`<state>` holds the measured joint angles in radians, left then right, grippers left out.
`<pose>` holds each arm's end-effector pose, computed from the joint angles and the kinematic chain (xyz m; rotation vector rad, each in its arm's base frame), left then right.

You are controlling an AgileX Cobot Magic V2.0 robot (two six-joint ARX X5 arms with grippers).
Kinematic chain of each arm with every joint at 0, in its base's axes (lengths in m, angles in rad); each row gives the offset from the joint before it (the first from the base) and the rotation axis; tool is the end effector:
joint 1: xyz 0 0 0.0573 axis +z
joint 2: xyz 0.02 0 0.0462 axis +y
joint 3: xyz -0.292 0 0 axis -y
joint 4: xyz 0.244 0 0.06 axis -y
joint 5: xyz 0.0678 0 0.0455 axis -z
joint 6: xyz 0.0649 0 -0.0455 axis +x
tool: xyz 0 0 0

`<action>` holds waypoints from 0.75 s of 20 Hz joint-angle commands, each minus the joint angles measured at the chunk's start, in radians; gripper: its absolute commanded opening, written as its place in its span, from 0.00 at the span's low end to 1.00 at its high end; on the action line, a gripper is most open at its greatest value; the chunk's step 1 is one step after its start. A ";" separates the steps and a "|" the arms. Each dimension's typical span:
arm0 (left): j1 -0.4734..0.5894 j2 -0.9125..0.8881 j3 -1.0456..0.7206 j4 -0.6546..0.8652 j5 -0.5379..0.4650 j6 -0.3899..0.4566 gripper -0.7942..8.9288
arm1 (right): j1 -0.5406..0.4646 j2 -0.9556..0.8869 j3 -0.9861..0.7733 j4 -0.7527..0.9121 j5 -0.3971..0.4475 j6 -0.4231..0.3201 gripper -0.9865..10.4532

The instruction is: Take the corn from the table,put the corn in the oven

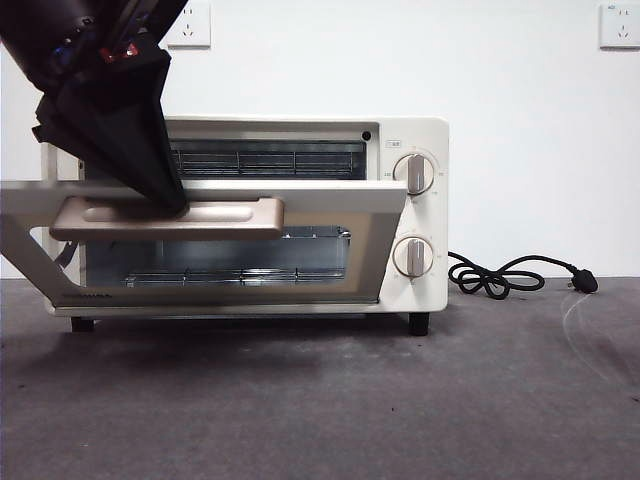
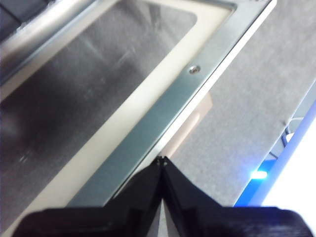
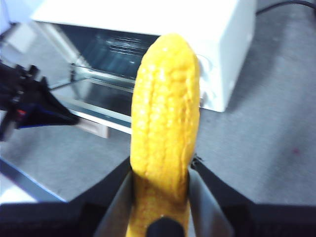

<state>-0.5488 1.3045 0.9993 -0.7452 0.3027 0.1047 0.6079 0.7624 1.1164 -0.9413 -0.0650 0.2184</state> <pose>0.2104 -0.1513 0.2565 0.2216 1.0320 -0.8263 0.1020 0.0761 0.3726 0.0440 0.6434 0.5858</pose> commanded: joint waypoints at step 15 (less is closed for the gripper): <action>-0.006 -0.104 -0.008 0.023 -0.017 -0.036 0.08 | 0.002 0.086 0.001 0.077 -0.148 0.026 0.08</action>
<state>-0.5556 1.2053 0.9993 -0.7284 0.2886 0.0803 0.6075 0.8448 1.1164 -0.8703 -0.2104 0.2291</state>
